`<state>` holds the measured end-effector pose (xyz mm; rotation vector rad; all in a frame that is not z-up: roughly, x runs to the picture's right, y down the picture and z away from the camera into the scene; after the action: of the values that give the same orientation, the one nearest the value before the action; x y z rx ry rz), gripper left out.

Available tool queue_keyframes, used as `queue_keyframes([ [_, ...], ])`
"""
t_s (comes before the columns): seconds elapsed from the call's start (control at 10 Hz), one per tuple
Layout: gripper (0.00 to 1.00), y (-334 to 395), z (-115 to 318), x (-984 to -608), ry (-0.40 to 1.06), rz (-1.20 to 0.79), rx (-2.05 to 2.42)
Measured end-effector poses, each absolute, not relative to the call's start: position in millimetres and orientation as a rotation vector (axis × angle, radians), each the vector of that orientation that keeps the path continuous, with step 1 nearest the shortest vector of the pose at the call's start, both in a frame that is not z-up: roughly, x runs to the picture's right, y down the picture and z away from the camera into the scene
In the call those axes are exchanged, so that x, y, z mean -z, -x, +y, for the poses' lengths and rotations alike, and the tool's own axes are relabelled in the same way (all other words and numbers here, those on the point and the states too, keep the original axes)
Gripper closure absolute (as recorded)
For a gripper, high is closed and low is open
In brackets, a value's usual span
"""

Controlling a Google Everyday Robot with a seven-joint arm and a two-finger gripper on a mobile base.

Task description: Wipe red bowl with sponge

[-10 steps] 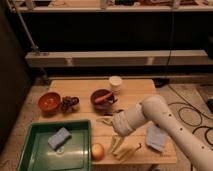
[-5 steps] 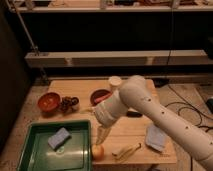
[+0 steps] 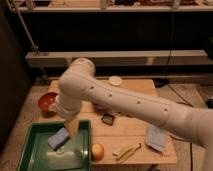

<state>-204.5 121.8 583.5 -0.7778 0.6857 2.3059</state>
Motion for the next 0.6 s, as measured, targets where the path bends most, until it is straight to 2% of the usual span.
queue_keyframes([
  [0.2,0.2,255,123,-604,0.666,0.684,-2.237],
  [0.6,0.2,304,135,-639,0.597,0.732,-2.201],
])
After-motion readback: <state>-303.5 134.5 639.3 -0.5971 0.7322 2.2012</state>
